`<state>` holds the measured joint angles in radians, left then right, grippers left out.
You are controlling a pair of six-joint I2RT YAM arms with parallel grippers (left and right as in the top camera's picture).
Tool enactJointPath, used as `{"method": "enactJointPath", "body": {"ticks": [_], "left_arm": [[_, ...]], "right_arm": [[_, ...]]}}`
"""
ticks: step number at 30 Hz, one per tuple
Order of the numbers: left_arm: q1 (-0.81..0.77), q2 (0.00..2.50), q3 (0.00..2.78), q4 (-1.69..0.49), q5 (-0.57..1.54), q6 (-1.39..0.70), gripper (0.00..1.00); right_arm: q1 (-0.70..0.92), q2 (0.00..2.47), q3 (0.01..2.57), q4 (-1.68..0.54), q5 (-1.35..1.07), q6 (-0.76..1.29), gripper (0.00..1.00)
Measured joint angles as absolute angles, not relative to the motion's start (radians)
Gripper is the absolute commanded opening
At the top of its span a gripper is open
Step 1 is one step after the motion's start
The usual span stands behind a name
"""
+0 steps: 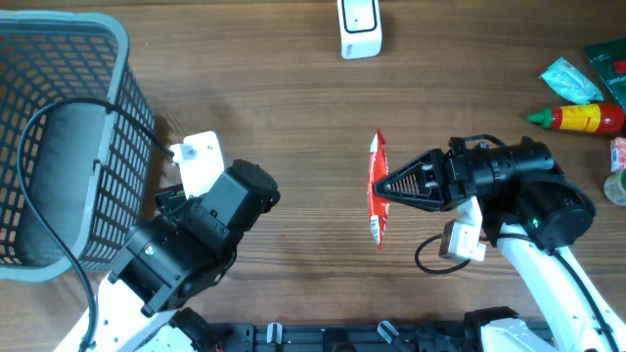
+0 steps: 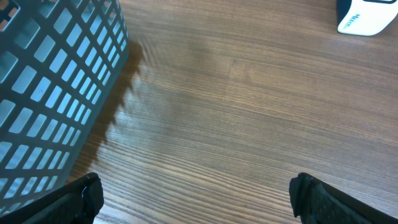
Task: Scan the item barcode
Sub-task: 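Hold the coffee stick in front of the white scanner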
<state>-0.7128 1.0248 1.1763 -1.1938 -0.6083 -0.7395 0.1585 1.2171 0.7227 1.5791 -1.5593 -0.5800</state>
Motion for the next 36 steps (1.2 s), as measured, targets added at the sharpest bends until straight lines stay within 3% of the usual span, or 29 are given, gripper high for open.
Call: {"method": "enactJointPath", "body": {"ticks": [8,12,18,26,36], "left_arm": [[-0.713,1.025,1.176,-1.194,-0.608,-0.739,1.0],[-0.713,1.025,1.176,-1.194,-0.608,-0.739,1.0],[-0.713,1.025,1.176,-1.193,-0.608,-0.739,1.0],[-0.713,1.025,1.176,-1.194,-0.608,-0.739,1.0],[-0.713,1.025,1.176,-1.194,-0.608,-0.739,1.0]], "right_arm": [[0.159,1.217,0.722,1.568,-1.559,-0.565,0.04],[0.159,1.209,0.722,1.304,-1.556,-0.503,0.04],[0.158,1.212,0.713,0.726,-1.391,-0.319,0.04],[0.159,1.212,0.711,0.619,-1.198,0.096,0.04],[0.159,1.326,0.711,0.442,-0.793,0.616,0.05]]}}
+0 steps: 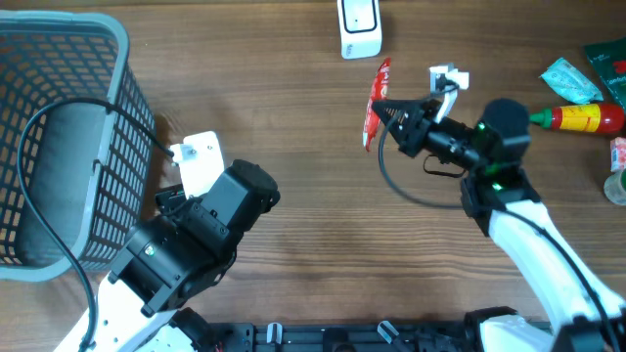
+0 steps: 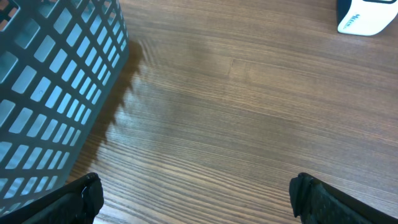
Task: Scan the item barcode
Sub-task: 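Hold the coffee stick in front of the white scanner, then carry the coffee stick to the far right and release it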
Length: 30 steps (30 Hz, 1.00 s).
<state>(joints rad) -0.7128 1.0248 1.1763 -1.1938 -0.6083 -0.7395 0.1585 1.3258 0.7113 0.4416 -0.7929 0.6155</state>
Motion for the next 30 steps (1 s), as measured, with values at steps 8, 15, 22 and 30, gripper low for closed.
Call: {"method": "enactJointPath", "body": {"ticks": [8,15,22,30], "left_arm": [[-0.713,1.025,1.176,-1.194,-0.608,-0.739,1.0],[-0.713,1.025,1.176,-1.194,-0.608,-0.739,1.0],[-0.713,1.025,1.176,-1.194,-0.608,-0.739,1.0],[-0.713,1.025,1.176,-1.194,-0.608,-0.739,1.0]], "right_arm": [[0.159,1.69,0.939,0.377,-0.681,0.721,0.05],[0.159,1.956,1.299,0.205,-0.585,0.689,0.05],[0.16,2.167,1.553,0.194,-0.533,0.692,0.05],[0.193,2.302,1.609,0.206,-0.518,0.719,0.05]]}}
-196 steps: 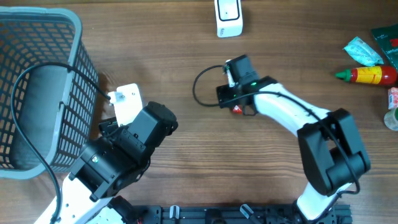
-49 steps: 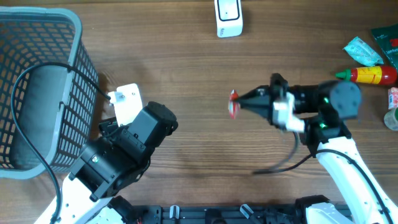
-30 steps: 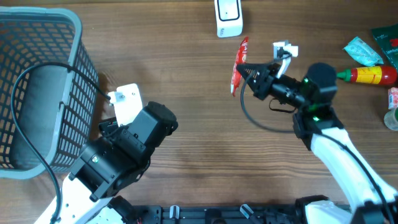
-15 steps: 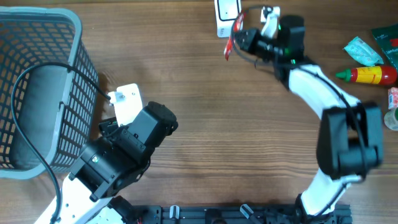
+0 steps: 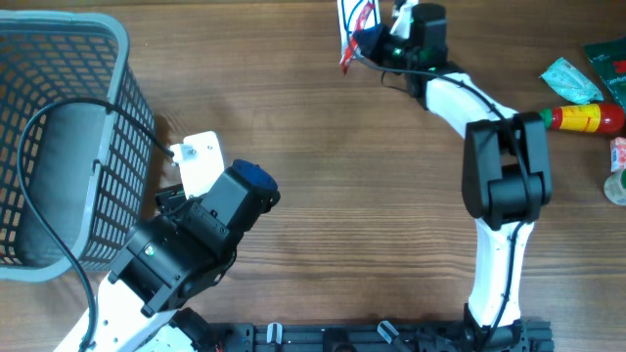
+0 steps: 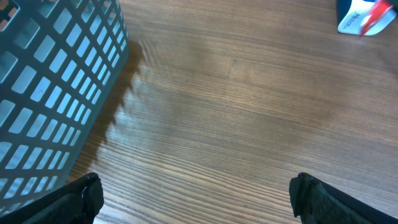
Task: Scan the item barcode
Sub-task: 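Carry the coffee stick to the far right and release it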
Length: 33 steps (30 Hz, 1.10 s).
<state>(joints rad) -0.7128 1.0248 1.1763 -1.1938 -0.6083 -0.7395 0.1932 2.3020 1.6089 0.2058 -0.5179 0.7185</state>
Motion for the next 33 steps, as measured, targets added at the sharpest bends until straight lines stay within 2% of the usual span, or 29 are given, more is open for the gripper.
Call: {"method": "enactJointPath", "body": {"ticks": [8,12,18,27,33], "left_arm": [[-0.713,1.025,1.176,-1.194,-0.608,-0.739,1.0],[-0.713,1.025,1.176,-1.194,-0.608,-0.739,1.0],[-0.713,1.025,1.176,-1.195,-0.608,-0.739,1.0],[-0.713,1.025,1.176,-1.195,-0.608,-0.739,1.0],[-0.713,1.024,1.176,-1.194,-0.608,-0.739,1.0]], "right_arm": [[0.205,2.309,1.625,0.244,-0.516,0.717,0.05],[0.182,2.3,1.626,0.178,-0.533,0.7,0.04],[0.102,2.181,1.628,-0.144,-0.484,0.61,0.04],[-0.068,1.921,1.649,-0.707,-0.126,0.492,0.04],[-0.238,1.917,1.633,-0.997,0.109,0.582,0.04]]}}
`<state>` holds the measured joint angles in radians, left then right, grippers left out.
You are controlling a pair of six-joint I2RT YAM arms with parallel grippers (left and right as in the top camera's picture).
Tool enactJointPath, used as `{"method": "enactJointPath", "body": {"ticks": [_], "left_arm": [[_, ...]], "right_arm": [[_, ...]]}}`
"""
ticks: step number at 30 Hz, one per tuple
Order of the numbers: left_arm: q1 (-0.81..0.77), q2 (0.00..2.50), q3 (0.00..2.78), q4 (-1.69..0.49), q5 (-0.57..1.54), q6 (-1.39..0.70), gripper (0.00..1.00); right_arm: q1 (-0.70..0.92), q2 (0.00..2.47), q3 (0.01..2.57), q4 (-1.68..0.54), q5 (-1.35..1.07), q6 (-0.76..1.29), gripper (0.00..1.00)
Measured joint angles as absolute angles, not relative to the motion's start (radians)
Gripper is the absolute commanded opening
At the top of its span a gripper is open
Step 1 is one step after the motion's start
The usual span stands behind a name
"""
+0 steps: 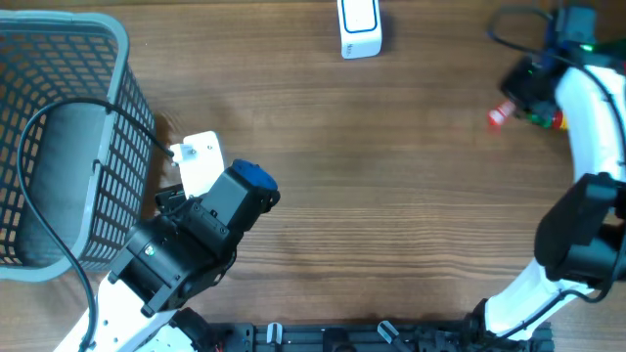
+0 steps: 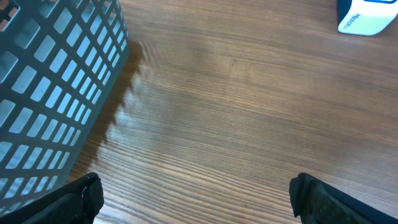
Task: Scan the item barcode
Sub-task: 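Carry the coffee stick to the far right and release it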
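The white barcode scanner (image 1: 359, 27) stands at the table's far edge; its corner also shows as the scanner (image 2: 367, 15) at the left wrist view's top right. My right gripper (image 1: 511, 106) is far to the right of it, near the right edge. A small red end of the packet (image 1: 497, 116) sticks out from it; the rest is hidden under the arm. My left gripper (image 2: 199, 199) is open over bare wood, its black fingertips (image 2: 81, 196) in the bottom corners, holding nothing.
A grey mesh basket (image 1: 59, 137) fills the left side, and the basket wall (image 2: 50, 81) is close to my left gripper. My left arm (image 1: 196, 244) sits low at the front left. A red-yellow bottle (image 1: 548, 119) peeks out under the right arm.
My right gripper has moved with the red packet from in front of the scanner at the far edge to the right side of the table. The left arm has not moved.
My right gripper held the red packet at mid-table. Then it held it nearer the scanner, then right at the scanner's face at the far edge. Now it holds the packet at the right side. The left gripper stayed open by the basket throughout.
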<state>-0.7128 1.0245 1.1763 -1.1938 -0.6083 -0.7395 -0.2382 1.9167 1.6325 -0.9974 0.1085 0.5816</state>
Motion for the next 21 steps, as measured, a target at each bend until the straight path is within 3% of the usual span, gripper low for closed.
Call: {"method": "enactJointPath", "body": {"ticks": [4,11,13,16,19,21], "left_arm": [[-0.713,1.025,1.176,-1.194,-0.608,-0.739,1.0],[-0.713,1.025,1.176,-1.194,-0.608,-0.739,1.0],[-0.713,1.025,1.176,-1.194,-0.608,-0.739,1.0],[-0.713,1.025,1.176,-1.194,-0.608,-0.739,1.0],[-0.713,1.025,1.176,-1.194,-0.608,-0.739,1.0],[-0.713,1.025,1.176,-1.194,-0.608,-0.739,1.0]], "right_arm": [[-0.318,1.917,1.623,-1.126,0.326,0.768,0.04],[-0.377,1.917,1.596,-1.039,0.45,0.863,0.06],[-0.398,1.917,1.559,-0.955,0.47,0.87,0.17],[-0.44,1.917,1.499,-0.817,0.488,0.844,0.52],[-0.473,1.917,1.48,-0.77,0.486,0.796,0.8],[-0.482,1.917,1.48,-0.763,0.483,0.76,0.89]]}}
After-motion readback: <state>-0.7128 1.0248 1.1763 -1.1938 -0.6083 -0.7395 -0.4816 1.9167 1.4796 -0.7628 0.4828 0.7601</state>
